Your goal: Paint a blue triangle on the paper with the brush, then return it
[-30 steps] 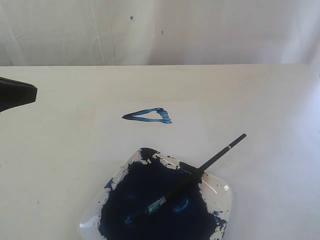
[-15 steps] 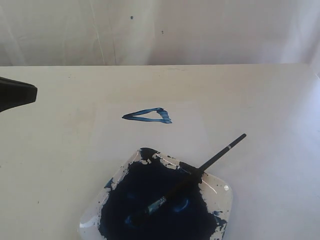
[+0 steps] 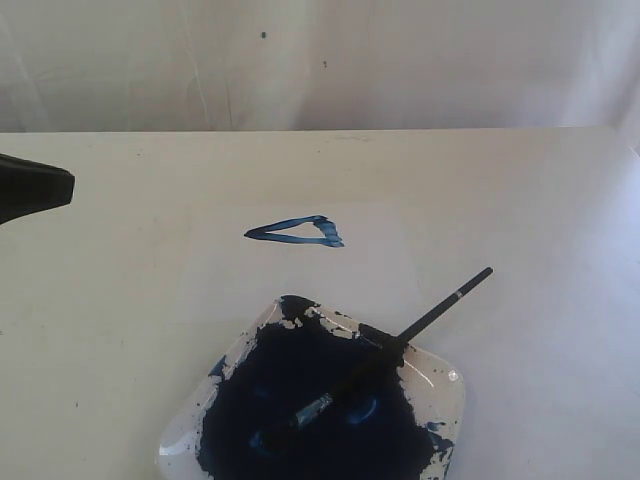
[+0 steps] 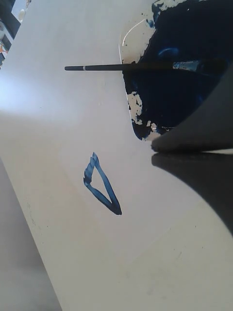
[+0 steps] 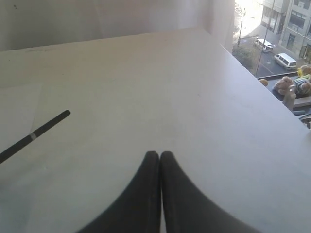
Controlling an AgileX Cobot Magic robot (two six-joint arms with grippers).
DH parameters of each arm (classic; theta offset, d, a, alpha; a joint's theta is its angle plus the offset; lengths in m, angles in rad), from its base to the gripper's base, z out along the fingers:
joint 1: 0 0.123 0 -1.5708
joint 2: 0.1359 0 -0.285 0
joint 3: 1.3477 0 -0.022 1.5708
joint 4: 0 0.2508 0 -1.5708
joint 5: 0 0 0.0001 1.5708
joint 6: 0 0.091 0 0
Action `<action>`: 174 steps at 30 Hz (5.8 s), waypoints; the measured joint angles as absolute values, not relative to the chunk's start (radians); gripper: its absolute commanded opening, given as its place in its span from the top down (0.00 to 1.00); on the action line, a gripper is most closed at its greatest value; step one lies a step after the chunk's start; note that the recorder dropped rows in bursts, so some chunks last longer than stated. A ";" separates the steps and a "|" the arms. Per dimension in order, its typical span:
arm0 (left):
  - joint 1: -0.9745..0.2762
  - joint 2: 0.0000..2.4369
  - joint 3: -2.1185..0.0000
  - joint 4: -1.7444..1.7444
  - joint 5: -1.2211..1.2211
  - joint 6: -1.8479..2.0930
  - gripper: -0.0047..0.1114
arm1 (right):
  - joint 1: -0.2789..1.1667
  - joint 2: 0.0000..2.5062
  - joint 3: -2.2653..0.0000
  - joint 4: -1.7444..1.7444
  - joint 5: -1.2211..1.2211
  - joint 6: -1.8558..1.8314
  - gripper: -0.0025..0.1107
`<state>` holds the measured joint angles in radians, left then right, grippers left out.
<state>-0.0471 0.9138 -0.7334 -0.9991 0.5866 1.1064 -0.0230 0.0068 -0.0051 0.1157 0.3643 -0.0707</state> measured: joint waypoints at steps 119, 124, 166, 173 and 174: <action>0.034 0.305 -0.612 -0.164 0.559 -0.077 0.96 | 0.149 0.007 -0.005 0.058 0.320 -0.022 0.98; 0.034 0.211 -0.411 -0.084 0.408 -0.182 0.96 | 0.149 0.007 -0.005 0.058 0.320 -0.022 0.98; 0.034 0.005 -0.004 0.019 0.227 -0.149 0.96 | 0.149 0.007 -0.005 0.058 0.322 -0.022 0.98; 0.034 0.005 -0.003 0.019 0.229 -0.149 0.96 | 0.149 0.007 -0.005 0.058 0.322 -0.022 0.98; 0.034 0.005 -0.003 0.019 0.231 -0.146 0.96 | 0.149 0.007 -0.005 0.058 0.322 -0.022 0.98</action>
